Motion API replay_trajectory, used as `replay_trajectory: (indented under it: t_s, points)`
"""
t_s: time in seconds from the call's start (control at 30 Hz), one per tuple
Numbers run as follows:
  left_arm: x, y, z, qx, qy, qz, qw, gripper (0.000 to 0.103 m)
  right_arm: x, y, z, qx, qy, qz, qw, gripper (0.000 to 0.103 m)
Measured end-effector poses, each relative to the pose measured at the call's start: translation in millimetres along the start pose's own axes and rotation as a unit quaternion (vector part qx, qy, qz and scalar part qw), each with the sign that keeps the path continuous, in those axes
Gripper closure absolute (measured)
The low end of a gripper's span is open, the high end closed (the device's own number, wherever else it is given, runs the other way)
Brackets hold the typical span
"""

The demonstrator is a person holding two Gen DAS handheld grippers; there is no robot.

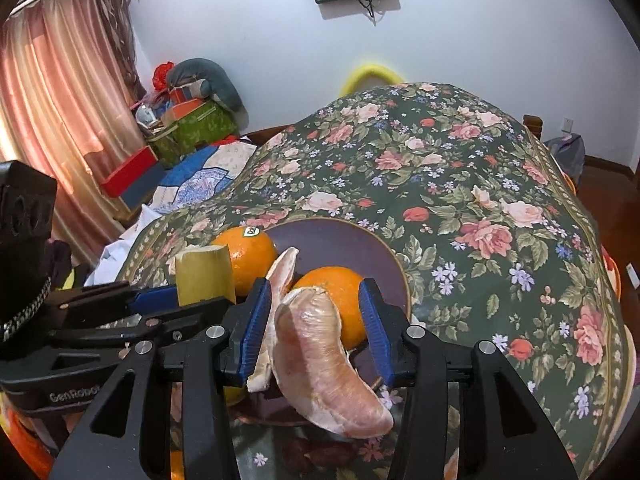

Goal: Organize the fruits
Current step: 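Carry the yellow fruit onto the plate with the left tool while the right tool sets the pomelo segment there, then grasp a small mandarin from the cover with the left tool while the right tool grasps another mandarin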

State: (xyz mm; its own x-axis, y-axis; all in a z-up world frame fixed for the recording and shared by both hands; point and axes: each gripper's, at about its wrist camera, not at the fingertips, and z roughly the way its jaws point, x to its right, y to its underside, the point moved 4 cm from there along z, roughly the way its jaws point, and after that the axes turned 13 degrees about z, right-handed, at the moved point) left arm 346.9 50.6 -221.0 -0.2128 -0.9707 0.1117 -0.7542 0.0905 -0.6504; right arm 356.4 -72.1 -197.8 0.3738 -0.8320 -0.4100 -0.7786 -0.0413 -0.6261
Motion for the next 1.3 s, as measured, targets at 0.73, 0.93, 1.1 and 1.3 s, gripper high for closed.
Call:
replay_trajectory:
  t_s: [0.73, 0.93, 1.1, 1.3]
  points:
    - [-1.3, 18.6, -38.5, 0.017, -0.05, 0.02, 0.9984, 0.051, 77.4, 51.1, -11.2, -0.056, 0.118, -0.015, 0.991, 0.054]
    - [-3.9, 30.7, -39.7, 0.01, -0.06, 0.025, 0.9978, 0.051, 67.0, 55.2, -5.1, -0.052, 0.117, -0.022, 0.991, 0.054]
    - [-6.8, 37.0, -40.7, 0.009, -0.064, 0.025, 0.9976, 0.051, 68.5, 51.2, -7.7, -0.045, 0.111, 0.006, 0.993, 0.054]
    - [-9.1, 43.8, -39.6, 0.005, -0.063, 0.018, 0.9978, 0.05, 63.4, 45.6, -0.1, -0.043, 0.101, 0.024, 0.994, 0.056]
